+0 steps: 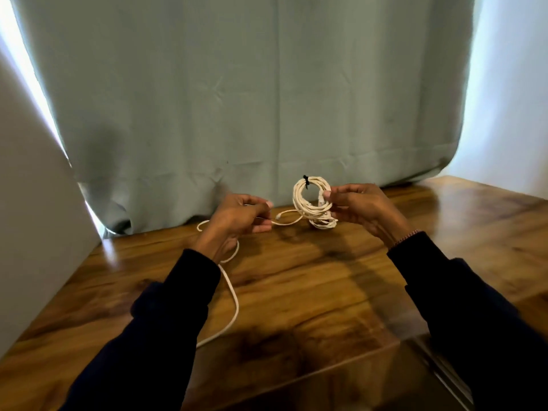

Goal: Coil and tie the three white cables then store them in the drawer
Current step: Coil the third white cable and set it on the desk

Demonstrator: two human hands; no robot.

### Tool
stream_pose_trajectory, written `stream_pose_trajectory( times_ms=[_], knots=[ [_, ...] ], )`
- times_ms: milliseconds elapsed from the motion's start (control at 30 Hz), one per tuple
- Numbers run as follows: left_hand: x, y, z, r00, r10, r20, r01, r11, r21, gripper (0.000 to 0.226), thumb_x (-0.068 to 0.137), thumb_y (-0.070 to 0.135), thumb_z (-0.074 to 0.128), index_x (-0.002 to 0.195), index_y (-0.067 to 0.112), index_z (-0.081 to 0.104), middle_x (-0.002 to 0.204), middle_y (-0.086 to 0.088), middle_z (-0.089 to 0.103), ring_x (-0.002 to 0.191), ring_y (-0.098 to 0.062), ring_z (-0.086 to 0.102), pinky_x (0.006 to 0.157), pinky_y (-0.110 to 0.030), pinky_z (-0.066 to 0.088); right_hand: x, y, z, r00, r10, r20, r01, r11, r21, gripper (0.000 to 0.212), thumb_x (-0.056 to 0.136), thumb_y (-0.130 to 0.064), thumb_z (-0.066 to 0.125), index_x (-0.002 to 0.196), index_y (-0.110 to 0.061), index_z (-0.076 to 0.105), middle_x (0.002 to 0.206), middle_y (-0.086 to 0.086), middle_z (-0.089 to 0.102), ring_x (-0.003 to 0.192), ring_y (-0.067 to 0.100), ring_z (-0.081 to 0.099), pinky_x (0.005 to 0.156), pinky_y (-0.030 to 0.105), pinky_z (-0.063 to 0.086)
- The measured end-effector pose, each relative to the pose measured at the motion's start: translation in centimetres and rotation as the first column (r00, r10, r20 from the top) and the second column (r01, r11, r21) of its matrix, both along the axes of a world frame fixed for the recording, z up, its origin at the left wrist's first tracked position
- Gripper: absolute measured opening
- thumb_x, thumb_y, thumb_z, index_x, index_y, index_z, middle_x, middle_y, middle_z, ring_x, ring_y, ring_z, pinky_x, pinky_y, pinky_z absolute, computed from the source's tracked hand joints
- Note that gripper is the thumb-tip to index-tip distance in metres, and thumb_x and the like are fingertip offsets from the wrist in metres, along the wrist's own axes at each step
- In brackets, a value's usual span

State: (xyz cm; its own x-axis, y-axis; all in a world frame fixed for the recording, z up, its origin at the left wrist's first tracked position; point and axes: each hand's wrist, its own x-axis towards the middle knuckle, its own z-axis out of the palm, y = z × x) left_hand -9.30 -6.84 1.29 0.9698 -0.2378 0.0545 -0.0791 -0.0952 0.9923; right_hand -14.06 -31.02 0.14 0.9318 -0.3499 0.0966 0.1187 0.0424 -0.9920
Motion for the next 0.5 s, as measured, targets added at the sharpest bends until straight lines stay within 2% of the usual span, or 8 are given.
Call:
stream_pose_trajectory(
  times_ms=[100,267,367,500],
  knots=[
    [0.0,-1.0,-1.4,1.000,-0.013,-0.014,0.013,0.999,0.036,0.015,0.090,0.006,0.072,0.100,-0.004,0.069,0.089,-0.021,0.069,0.068,-0.022,0.067,0.063,-0.033,0.063,0.6,-1.9,-2.7,0.995,-0.069,-0.068,0.070,0.997,0.010,0.027,0.083,-0.009,0.080,0.104,0.005,0.070,0.099,0.019,0.073,0.082,0.022,0.069,0.068,0.027,0.061],
    [-0.1,-1.6,-2.6,0.999,-0.019,-0.027,0.021,0.998,0.063,0.019,0.091,0.005,0.070,0.106,-0.007,0.067,0.081,-0.016,0.066,0.065,-0.020,0.063,0.063,-0.033,0.062,2.5,-3.5,-6.8,0.961,-0.160,-0.228,0.165,0.986,0.003,0.029,0.082,-0.005,0.080,0.104,0.009,0.068,0.097,0.017,0.073,0.065,0.017,0.066,0.049,0.024,0.058],
    [0.2,-1.5,-3.0,1.000,-0.011,-0.027,0.013,0.997,0.074,0.018,0.090,0.006,0.071,0.103,-0.007,0.069,0.079,-0.015,0.067,0.064,-0.019,0.064,0.063,-0.032,0.062,3.6,-4.2,-8.6,0.942,-0.176,-0.287,0.185,0.983,0.006,0.033,0.081,-0.003,0.081,0.108,0.006,0.066,0.107,0.016,0.072,0.075,0.018,0.068,0.053,0.026,0.059],
    [1.0,-0.8,-3.6,0.999,0.006,-0.041,-0.002,0.997,0.083,0.004,0.090,0.004,0.071,0.087,0.001,0.070,0.077,-0.014,0.067,0.064,-0.019,0.064,0.067,-0.034,0.062,5.2,-4.6,-9.3,0.926,-0.225,-0.302,0.230,0.973,-0.020,0.036,0.077,-0.004,0.084,0.102,0.003,0.060,0.103,0.017,0.071,0.080,0.024,0.072,0.053,0.030,0.060]
  ],
)
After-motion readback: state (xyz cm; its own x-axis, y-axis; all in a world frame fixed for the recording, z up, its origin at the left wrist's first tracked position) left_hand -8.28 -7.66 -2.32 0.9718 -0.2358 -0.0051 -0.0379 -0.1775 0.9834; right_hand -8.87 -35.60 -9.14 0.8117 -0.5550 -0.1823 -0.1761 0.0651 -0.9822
